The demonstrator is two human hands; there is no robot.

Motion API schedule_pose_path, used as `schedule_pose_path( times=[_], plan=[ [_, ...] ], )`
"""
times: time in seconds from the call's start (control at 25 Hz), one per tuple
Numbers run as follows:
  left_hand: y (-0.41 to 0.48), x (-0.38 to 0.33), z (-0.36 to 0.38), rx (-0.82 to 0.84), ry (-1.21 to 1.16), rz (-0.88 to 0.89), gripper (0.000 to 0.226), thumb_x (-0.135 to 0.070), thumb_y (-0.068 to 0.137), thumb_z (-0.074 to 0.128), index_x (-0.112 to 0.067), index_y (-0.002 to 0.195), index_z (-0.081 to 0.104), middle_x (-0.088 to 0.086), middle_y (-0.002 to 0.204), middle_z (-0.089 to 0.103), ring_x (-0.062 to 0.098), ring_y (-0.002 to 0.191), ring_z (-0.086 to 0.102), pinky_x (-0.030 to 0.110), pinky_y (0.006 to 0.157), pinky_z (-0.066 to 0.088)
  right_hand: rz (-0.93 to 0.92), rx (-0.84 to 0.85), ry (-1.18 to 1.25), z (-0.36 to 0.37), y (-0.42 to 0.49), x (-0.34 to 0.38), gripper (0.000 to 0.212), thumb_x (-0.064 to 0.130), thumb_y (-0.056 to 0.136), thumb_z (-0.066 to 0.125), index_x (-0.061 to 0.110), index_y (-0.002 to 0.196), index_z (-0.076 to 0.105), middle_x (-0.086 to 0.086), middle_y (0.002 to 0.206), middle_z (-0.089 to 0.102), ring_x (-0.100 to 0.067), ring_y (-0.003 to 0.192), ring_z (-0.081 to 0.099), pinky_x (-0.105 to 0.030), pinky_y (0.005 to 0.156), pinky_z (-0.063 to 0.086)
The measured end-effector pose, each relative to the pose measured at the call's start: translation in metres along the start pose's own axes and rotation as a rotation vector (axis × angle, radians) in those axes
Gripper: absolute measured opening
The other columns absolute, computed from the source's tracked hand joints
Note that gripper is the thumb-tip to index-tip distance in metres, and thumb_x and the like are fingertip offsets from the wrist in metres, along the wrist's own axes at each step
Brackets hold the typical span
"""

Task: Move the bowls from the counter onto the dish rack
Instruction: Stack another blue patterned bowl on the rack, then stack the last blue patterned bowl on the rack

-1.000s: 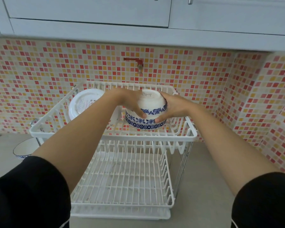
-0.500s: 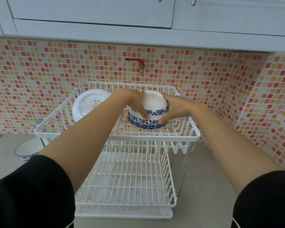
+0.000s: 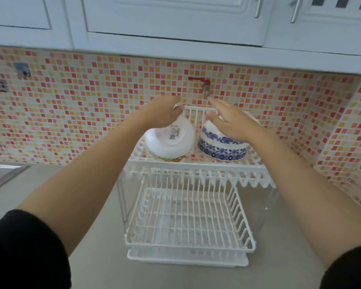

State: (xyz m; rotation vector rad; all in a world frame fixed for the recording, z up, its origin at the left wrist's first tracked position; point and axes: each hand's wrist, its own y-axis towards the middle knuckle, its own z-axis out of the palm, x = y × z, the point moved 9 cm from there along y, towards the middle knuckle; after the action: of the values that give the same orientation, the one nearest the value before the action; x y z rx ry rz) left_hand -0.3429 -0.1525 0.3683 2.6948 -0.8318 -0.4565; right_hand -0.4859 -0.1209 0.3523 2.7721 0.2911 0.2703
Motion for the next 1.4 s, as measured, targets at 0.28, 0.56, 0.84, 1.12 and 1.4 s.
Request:
schedule_pose_path(
  times=[0.28,0.56,0.84,1.12,1.4],
  plan=[
    [-0.101,0.153,-0.048,-0.024,0.016,-0.143,0.048,-0.030,0.104,0.029,0.000,0.138,0.043,0.020,0.139,0.052,0.033,0.126,0.051,0.039,0.098,0.041,-0.045,-0.077,0.055,0.064,0.029,0.185,0.064,0.047,0.100,0.026,0.009,0.151,0.020,-0.008,0.159,0.021,-0.022,0.147,0.019,-0.037,0.118,0.016],
    [-0.183,0.287,-0.024,0.130,0.104,-0.295,0.049,-0.030,0.102,0.035,0.000,0.140,0.042,0.020,0.139,0.052,0.034,0.128,0.049,0.041,0.104,0.039,-0.026,0.011,0.182,0.157,0.048,0.317,0.060,0.033,0.101,0.035,0.006,0.151,0.016,-0.010,0.160,0.017,-0.025,0.147,0.017,-0.036,0.118,0.017],
    [-0.231,0.379,0.055,0.193,0.015,-0.479,0.047,-0.028,0.102,0.035,0.003,0.136,0.044,0.024,0.138,0.050,0.037,0.127,0.048,0.038,0.101,0.039,0.118,0.154,0.291,0.273,0.064,0.334,0.054,0.031,0.099,0.039,0.002,0.144,0.030,-0.018,0.145,0.038,-0.032,0.135,0.037,-0.039,0.108,0.033],
    [-0.241,0.473,0.120,0.271,0.019,-0.623,0.044,-0.031,0.101,0.037,0.002,0.126,0.051,0.021,0.129,0.057,0.036,0.120,0.053,0.037,0.094,0.042,0.294,0.306,0.417,0.381,0.100,0.314,0.058,0.031,0.098,0.044,0.003,0.145,0.026,-0.018,0.150,0.031,-0.032,0.135,0.038,-0.035,0.107,0.033],
    [-0.210,0.555,0.203,0.350,-0.094,-0.798,0.046,-0.033,0.101,0.036,0.001,0.129,0.047,0.020,0.131,0.054,0.035,0.123,0.050,0.038,0.098,0.040,0.550,0.473,0.562,0.504,0.157,0.280,0.064,0.041,0.096,0.042,0.002,0.145,0.027,-0.018,0.137,0.052,-0.034,0.127,0.048,-0.036,0.099,0.040]
  ],
)
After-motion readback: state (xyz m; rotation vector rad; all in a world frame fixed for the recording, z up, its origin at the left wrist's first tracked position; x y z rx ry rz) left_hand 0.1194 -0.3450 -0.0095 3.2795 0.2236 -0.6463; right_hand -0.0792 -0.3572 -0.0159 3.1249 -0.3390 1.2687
